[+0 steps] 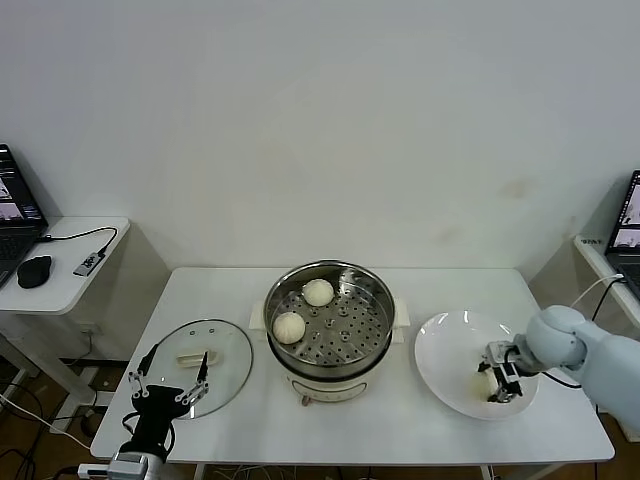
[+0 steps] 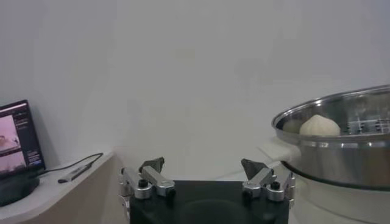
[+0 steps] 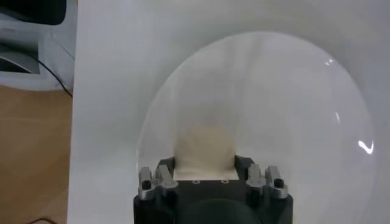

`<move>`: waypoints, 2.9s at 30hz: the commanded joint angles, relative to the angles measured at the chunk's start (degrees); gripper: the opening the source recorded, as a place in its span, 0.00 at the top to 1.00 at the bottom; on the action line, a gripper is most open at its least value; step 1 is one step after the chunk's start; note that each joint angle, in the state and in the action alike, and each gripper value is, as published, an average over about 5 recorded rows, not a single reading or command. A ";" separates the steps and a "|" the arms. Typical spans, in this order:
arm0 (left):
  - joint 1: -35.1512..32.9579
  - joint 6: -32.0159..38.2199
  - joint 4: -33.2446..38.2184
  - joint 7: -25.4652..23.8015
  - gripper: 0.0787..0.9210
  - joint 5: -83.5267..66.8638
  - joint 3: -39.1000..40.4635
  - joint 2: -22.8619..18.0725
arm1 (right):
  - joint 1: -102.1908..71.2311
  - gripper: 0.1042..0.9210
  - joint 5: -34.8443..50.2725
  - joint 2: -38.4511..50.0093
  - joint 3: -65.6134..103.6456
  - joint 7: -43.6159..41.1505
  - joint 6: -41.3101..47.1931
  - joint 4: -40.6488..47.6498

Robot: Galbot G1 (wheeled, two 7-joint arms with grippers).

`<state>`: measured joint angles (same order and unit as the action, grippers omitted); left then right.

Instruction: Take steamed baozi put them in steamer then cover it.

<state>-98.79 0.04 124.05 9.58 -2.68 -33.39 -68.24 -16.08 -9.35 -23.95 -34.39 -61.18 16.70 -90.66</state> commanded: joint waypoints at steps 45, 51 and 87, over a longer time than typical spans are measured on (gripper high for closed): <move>0.66 0.79 -0.67 0.71 0.12 -1.25 -2.94 -1.59 | 47.67 0.37 11.25 -39.08 -41.95 3.66 -26.66 3.95; 0.67 0.99 -0.66 0.80 0.12 -1.58 -3.14 -1.63 | 46.90 0.36 6.96 -39.53 -42.72 2.81 -31.03 4.34; 1.57 1.53 -1.16 0.78 0.12 -2.07 -3.18 -0.25 | 56.24 0.12 17.15 -18.87 -37.68 -5.00 -10.72 -0.18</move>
<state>-97.48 1.63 122.75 10.43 -4.76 -36.84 -68.80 36.03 3.30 -54.44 -74.73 -62.83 -11.02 -89.25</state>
